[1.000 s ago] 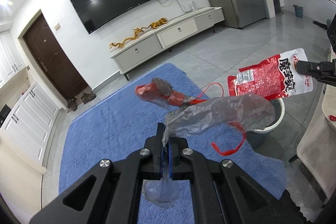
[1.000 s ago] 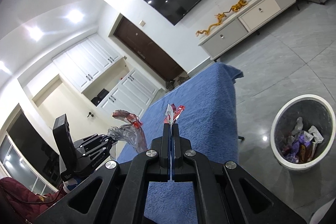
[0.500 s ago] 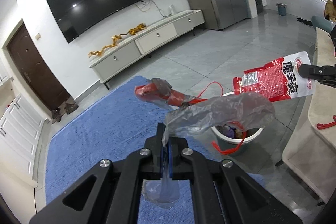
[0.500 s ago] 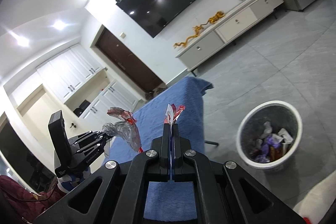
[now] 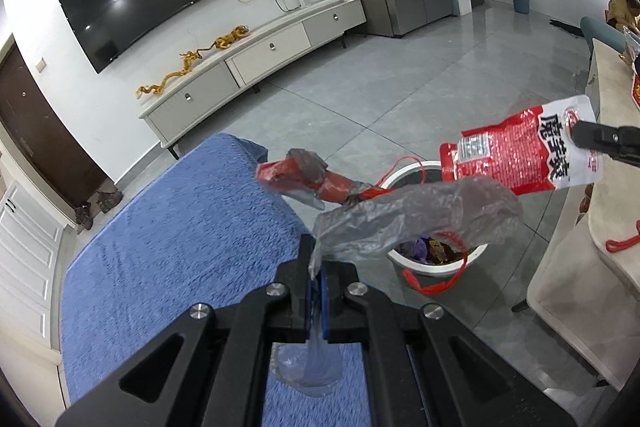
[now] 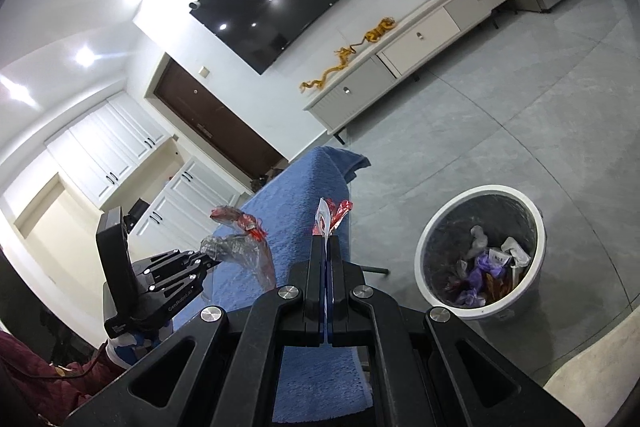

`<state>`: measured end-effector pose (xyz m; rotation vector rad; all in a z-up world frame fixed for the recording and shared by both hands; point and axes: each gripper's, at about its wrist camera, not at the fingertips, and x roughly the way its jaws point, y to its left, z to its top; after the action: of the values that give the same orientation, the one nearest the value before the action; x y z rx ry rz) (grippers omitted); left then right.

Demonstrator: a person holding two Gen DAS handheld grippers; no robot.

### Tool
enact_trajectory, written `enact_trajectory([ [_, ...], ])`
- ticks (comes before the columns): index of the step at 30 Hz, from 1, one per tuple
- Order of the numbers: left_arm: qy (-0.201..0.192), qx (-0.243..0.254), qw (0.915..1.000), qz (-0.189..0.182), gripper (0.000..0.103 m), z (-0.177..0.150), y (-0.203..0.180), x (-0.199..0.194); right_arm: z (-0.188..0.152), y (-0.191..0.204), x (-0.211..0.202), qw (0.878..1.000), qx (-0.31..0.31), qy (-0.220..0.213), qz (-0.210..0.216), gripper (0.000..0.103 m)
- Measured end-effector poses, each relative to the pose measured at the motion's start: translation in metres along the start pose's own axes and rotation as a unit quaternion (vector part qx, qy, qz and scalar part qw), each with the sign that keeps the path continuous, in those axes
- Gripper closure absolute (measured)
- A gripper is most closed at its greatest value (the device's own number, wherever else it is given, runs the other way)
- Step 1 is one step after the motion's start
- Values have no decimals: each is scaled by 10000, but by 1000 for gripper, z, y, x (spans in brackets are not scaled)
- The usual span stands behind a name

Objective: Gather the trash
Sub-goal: 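Carry the wrapper and snack bag over to the white bin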

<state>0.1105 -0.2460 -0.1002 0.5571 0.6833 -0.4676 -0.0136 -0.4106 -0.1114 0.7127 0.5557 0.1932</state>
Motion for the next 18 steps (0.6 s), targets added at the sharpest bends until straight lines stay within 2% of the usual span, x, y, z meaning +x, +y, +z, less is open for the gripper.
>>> enact_trajectory([
  [9,192,35,9996,-225,101,16,-8,47,10,-20,24,9994,158,207,-225,103],
  [18,275,162,9991,-290,101,31,-20,83,18,-45,37,9975,386,160,-574,103],
])
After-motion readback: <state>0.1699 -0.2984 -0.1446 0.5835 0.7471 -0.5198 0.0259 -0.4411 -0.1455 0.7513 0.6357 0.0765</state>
